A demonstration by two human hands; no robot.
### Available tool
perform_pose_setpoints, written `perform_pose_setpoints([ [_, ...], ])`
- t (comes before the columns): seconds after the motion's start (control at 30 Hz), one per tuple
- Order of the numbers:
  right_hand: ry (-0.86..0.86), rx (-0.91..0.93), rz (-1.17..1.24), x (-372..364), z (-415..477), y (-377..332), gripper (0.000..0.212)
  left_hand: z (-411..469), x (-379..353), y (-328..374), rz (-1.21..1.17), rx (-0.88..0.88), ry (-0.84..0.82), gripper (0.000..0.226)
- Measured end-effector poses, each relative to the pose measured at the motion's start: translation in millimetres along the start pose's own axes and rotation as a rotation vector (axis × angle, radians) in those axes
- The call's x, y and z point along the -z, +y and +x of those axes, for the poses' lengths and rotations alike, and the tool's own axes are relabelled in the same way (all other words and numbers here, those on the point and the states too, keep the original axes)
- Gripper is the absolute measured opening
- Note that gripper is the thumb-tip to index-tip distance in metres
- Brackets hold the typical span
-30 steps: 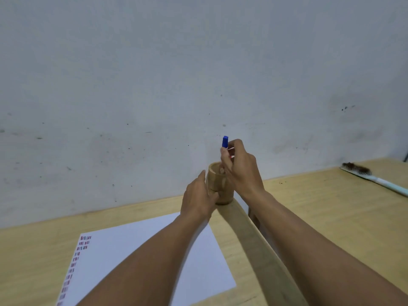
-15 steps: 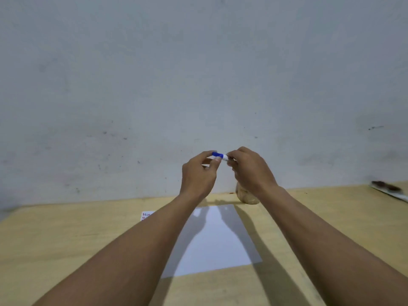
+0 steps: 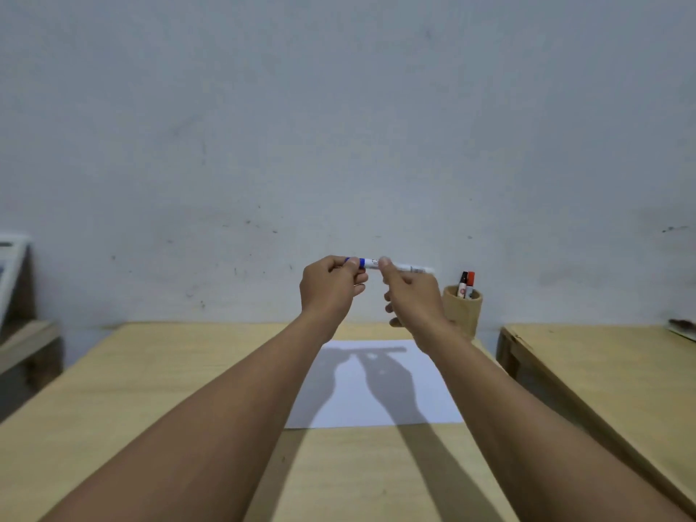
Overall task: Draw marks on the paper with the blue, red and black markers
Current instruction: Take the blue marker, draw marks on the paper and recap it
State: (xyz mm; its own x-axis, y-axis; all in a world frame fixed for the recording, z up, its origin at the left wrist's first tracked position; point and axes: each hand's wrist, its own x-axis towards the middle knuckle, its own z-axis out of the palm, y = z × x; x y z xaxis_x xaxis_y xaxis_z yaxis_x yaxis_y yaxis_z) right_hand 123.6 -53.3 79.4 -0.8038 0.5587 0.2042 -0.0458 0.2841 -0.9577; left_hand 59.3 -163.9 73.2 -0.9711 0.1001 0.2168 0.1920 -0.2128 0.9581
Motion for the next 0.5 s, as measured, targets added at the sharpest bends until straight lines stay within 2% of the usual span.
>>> perform_pose_setpoints([
  [0.1, -0.103, -0.225, 0.449, -18.6, -4.3, -6.4, 0.032, 1.8, 14.3, 2.0, 0.048, -0.010, -0.042, 0.017],
  [0.17, -0.152, -0.270, 0.609, -31.4, -4.0, -5.7, 0.024, 2.5, 24.7, 2.8, 0.083, -0.001, -0.064, 0.017],
  [0.33, -0.165, -0.223, 0.701, -52.1, -2.4, 0.5, 0.019, 6.8, 53.9, 1.3, 0.168, 0.041, -0.061, 0.020],
  [0.5, -0.164, -0.254, 0.594, -68.8, -1.7, 18.7, 0.013, 17.4, 82.9, -11.4, 0.335, 0.082, -0.019, 0.017],
])
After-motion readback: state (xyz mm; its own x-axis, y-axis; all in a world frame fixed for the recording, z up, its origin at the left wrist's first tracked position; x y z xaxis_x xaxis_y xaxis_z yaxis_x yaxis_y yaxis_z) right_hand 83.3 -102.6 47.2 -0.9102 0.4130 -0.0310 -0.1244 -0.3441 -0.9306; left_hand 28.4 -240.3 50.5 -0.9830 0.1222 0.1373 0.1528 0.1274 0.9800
